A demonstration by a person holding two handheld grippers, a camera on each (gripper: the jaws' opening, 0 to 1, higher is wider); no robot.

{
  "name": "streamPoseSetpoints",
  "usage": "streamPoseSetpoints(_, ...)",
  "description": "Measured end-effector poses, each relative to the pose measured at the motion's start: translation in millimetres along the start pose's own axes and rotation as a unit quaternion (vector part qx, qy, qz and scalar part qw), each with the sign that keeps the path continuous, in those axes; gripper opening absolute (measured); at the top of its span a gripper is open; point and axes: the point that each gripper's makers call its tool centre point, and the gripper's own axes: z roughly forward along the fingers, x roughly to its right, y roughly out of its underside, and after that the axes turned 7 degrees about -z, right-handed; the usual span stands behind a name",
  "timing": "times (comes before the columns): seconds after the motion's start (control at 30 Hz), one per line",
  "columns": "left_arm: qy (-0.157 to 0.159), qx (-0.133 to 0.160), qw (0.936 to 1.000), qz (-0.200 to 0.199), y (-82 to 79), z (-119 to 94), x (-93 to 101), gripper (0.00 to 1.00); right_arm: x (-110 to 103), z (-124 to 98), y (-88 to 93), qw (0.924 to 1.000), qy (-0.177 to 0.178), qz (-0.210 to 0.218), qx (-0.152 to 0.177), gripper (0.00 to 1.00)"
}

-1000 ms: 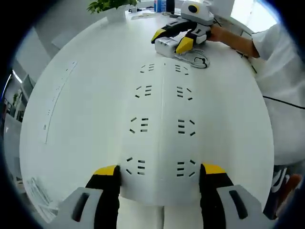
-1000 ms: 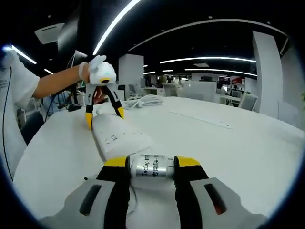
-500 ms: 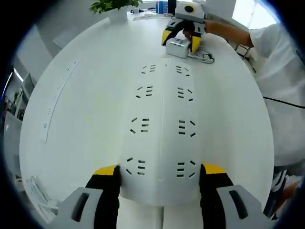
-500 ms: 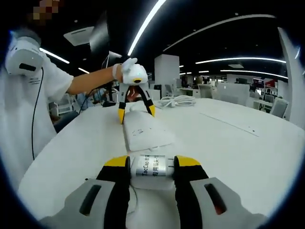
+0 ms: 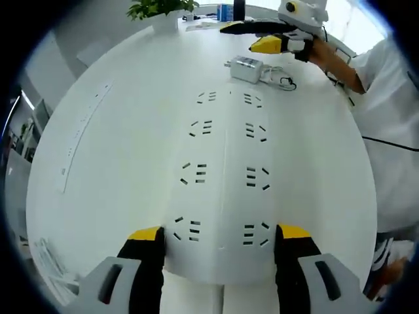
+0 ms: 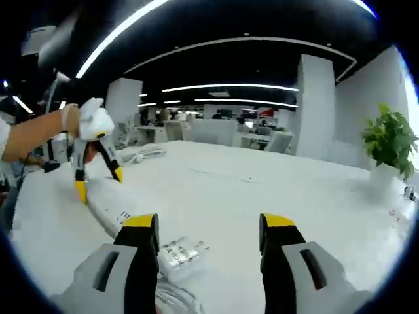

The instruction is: Straighten the power strip on the desk, plug the charger into it

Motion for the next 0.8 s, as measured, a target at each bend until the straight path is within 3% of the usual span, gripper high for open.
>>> streamPoseSetpoints(0.03, 0.000, 0.004, 1.0000, -0.001, -0.2, 0, -0.3, 0.69, -1, -3, 3.4, 0.9993, 0.030, 0.020, -0.007, 0.67)
streamPoseSetpoints(0.17, 0.002, 0.015, 0.9999, -0.002, -1.4, 1, -0.6, 0.69, -12, -1, 12.4, 0.9956, 0.088, -0.004, -0.029, 0.69)
streamPoseSetpoints(0.23, 0.002, 0.018, 0.9998, -0.002, -2.0, 1, -0.3, 0.69, -17, 3, 11.0, 0.9951, 0.097, -0.004, -0.022, 0.62)
streamPoseSetpoints(0.3, 0.003, 0.020, 0.9998, -0.001, -2.4, 1, 0.2, 0.69, -16, 7, 18.4, 0.9926, 0.114, -0.019, -0.037, 0.60)
streamPoseSetpoints(0.47, 0.007, 0.023, 0.9997, 0.006, -3.1, 1, 1.0, 0.69, -22, 17, 40.7, 0.9909, 0.111, 0.004, -0.075, 0.56)
streamPoseSetpoints(0.8, 0.009, 0.026, 0.9996, 0.009, -3.2, 1, 1.8, 0.69, -26, 17, 44.2, 0.9920, 0.096, 0.026, -0.078, 0.39)
